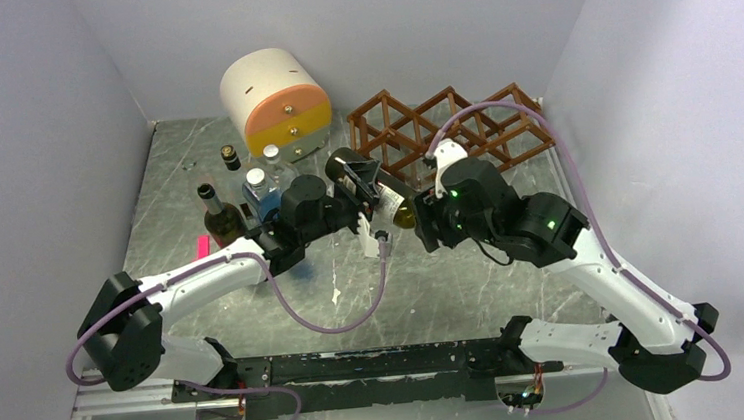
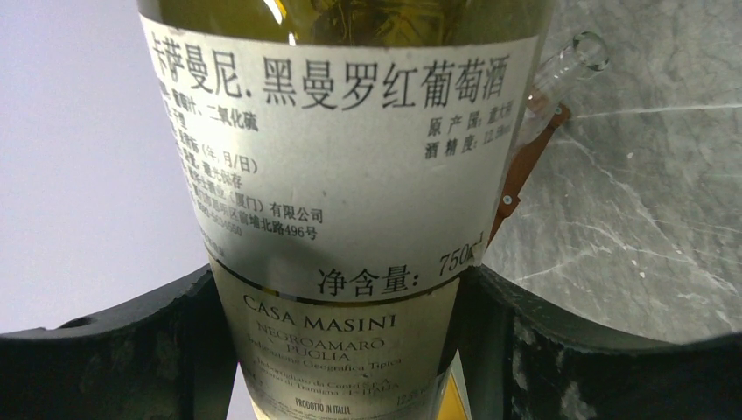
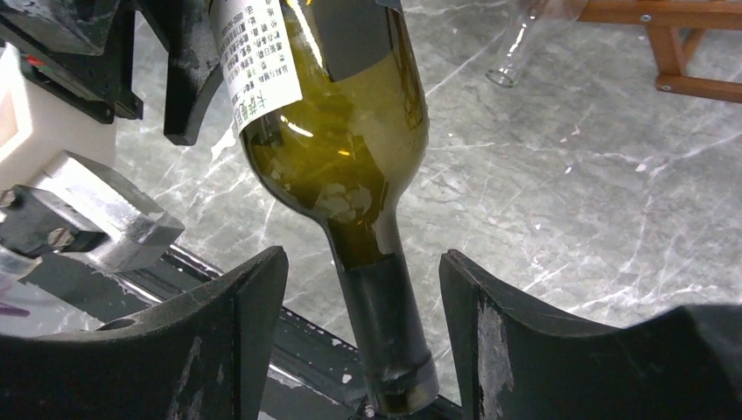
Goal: Put the wine bottle on the wine rack
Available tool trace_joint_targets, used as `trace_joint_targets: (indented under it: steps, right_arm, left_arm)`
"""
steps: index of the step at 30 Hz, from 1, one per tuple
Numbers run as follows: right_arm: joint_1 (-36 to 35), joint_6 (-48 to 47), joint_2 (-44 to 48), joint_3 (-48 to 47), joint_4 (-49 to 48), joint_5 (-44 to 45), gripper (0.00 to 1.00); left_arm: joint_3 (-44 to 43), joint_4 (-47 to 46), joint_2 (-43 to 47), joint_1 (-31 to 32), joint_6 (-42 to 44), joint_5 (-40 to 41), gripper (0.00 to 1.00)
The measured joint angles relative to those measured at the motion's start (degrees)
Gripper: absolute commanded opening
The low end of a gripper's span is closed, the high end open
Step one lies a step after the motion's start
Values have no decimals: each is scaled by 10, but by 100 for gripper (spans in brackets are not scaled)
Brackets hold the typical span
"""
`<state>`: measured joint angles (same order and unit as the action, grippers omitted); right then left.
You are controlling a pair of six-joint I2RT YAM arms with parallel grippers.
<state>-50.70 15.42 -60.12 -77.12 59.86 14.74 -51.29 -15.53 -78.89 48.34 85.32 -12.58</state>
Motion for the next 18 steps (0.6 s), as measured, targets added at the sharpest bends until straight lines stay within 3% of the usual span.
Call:
trace_joint_targets:
  steps: [18]
  right_arm:
    - [0,3,-55,53,-72,-71,53]
  left_arm:
    - [0,50,33,-12,7,-28,7]
